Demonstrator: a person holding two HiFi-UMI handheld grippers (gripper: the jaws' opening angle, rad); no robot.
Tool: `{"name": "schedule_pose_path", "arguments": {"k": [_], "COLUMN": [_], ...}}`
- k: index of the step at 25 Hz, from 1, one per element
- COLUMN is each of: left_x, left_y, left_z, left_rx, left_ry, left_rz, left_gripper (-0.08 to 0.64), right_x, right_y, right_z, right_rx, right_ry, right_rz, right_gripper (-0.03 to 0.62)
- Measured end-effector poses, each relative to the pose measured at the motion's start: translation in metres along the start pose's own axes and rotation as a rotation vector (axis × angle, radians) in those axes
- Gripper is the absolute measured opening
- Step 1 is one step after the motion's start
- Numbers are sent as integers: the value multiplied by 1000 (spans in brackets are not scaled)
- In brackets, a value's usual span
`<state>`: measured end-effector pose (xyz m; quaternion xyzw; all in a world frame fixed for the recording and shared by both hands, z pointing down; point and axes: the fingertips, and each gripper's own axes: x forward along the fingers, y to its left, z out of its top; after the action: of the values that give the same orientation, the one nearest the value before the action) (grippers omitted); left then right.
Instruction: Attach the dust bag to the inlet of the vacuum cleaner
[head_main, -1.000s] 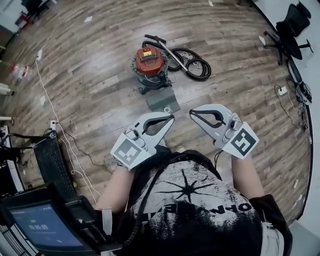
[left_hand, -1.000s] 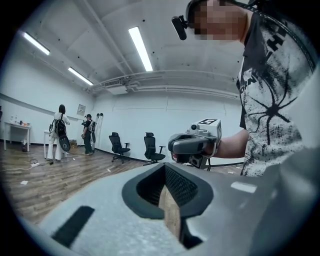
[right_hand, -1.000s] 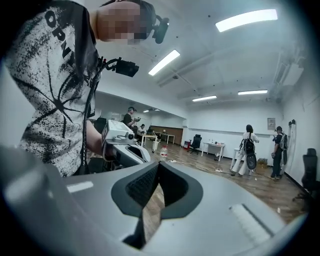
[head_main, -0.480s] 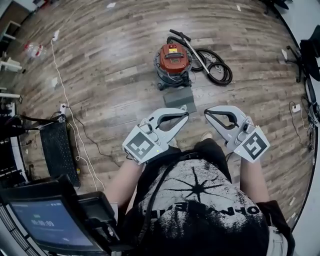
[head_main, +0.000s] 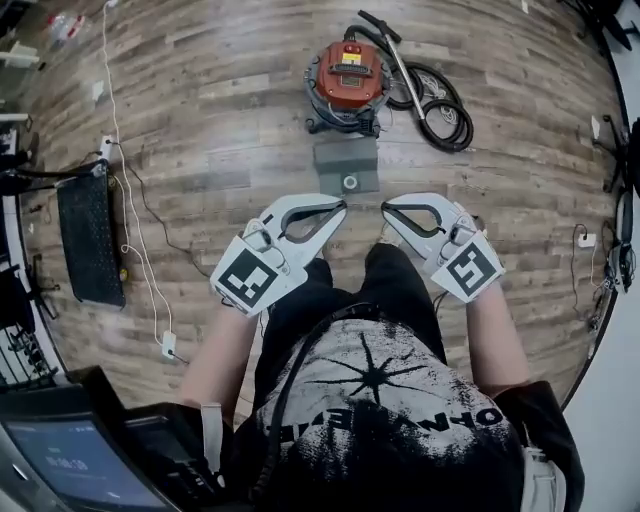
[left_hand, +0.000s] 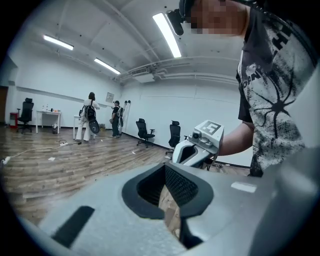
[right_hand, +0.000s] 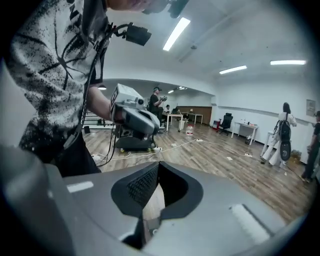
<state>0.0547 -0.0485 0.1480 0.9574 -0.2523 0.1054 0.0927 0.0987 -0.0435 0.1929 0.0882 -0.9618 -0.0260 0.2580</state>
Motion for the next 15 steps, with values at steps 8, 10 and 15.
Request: {"name": "schedule_pose_path", "arguments": {"k": [8, 10, 15], "left_x": [41, 50, 77], "left_y": [20, 33, 76], "left_z": [-34, -49, -104], "left_rx": [-43, -36, -112], "left_ry": [33, 32, -47], "left_rz": [26, 12, -10], "left_gripper": [2, 2, 2], "right_x": [39, 55, 126], "right_y": [-22, -24, -8], "right_z": [-108, -138, -235], "right_rx": [65, 91, 56], "right_ry": [96, 115, 203], "right_rz": [81, 101, 166], "right_gripper": [51, 96, 170]}}
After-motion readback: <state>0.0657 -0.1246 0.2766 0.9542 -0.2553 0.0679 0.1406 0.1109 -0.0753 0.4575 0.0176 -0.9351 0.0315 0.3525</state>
